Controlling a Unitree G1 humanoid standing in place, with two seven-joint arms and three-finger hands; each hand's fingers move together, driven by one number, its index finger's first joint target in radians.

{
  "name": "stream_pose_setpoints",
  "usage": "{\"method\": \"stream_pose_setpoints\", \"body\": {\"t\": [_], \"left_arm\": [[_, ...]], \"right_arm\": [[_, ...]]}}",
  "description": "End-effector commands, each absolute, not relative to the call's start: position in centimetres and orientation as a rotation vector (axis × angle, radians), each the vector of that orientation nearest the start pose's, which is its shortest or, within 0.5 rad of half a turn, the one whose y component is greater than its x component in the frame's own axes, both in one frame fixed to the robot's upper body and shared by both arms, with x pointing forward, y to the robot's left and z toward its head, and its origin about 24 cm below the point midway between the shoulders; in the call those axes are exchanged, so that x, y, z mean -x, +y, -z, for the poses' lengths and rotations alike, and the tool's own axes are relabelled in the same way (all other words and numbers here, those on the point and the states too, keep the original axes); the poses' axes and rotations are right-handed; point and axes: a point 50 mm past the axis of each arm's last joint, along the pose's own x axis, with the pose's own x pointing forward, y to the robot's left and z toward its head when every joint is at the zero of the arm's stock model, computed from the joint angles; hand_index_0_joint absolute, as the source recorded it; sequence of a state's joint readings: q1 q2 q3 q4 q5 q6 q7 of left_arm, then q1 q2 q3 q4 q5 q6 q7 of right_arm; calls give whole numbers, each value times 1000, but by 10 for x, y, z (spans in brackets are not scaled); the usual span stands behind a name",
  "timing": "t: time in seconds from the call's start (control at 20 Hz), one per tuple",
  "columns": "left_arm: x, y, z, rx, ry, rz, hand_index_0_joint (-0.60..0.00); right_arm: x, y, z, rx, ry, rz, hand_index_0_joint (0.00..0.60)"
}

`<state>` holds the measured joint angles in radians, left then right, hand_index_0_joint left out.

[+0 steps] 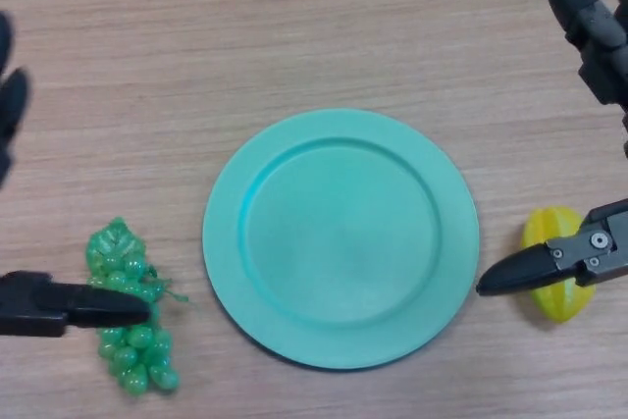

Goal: Pick up the green grapes and place it on the plate

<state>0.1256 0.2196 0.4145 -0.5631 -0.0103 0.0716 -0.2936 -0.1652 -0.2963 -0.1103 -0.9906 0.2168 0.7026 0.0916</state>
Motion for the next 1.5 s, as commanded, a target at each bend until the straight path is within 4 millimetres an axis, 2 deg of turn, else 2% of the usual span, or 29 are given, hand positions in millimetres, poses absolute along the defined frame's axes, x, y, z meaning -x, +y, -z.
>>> {"method": "stream_pose_setpoints", "body": {"t": [0.05, 0.3, 0.5, 0.9, 1.25, 1.35, 1.4, 1.45, 1.5], "left_arm": [[-194, 252, -172, -566, -508, -106, 0], [-203, 261, -127, -762, -365, -72, 0], [-207, 263, -101, -764, -254, -69, 0], [-223, 248, -74, -738, -172, -71, 0], [-217, 254, -54, -765, -94, -87, 0], [-221, 258, -49, -770, -75, -125, 0], [-224, 261, -44, -832, -61, -148, 0], [-224, 261, -44, -839, -60, -149, -49], [-224, 261, -43, -856, -61, -147, -200]], "right_arm": [[-189, -155, -248, 214, -620, -183, 0], [-191, -151, -249, 210, -623, -198, 0], [-193, -152, -248, 210, -613, -200, 0], [-195, -155, -248, 206, -614, -196, 0], [-195, -159, -248, 202, -614, -194, 0], [-195, -160, -249, 204, -617, -188, 0], [-195, -160, -249, 205, -617, -187, 0], [-195, -160, -249, 206, -617, -187, 0], [-195, -160, -249, 205, -616, -187, 0]]}}
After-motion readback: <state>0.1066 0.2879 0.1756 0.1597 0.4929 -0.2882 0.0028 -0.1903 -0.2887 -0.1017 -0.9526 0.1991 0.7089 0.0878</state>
